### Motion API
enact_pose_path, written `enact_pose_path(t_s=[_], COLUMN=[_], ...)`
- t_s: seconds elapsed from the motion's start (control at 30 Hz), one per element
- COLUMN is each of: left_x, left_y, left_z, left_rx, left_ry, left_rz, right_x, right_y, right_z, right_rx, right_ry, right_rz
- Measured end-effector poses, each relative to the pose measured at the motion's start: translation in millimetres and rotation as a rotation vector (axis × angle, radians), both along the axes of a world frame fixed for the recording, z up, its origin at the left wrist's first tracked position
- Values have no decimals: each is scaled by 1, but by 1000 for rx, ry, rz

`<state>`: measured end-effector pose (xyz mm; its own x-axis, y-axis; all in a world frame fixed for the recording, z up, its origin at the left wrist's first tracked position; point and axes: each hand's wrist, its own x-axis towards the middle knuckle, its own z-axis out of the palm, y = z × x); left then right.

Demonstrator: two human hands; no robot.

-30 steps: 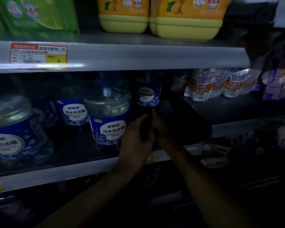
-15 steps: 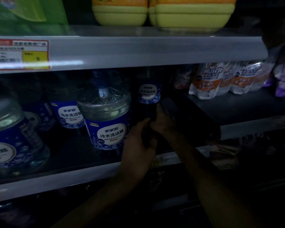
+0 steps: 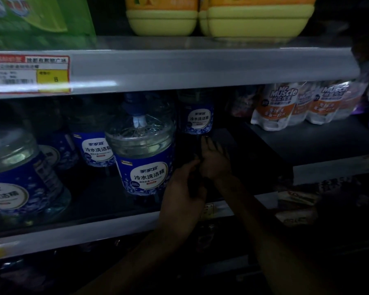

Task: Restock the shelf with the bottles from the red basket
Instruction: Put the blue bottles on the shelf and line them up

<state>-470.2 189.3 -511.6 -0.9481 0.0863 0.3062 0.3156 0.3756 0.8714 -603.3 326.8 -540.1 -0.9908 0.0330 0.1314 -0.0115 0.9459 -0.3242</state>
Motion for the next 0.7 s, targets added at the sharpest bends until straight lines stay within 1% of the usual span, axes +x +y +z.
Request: enact_pose_path(t_s=[0.13, 0.3, 0.5, 0.6, 0.7], left_x=[-3, -2, 9, 22, 32], left_y=[-4, -9, -19, -31, -45], left_z=[-4, -2, 8, 12, 18], left_rx=[-7, -10, 15, -9, -21], left_ry=[8, 0, -27, 0, 50], left_rz=[-4, -40, -56, -55, -42], right_x=[2, 4, 29, 49, 67], right_y=[-2, -1, 0, -7, -14], right_z=[-1, 0, 15, 21, 30], right_rx=[35, 43, -59, -224, -293], right_ry=[-65, -59, -104, -18, 33], right_rz=[32, 31, 84, 39, 20])
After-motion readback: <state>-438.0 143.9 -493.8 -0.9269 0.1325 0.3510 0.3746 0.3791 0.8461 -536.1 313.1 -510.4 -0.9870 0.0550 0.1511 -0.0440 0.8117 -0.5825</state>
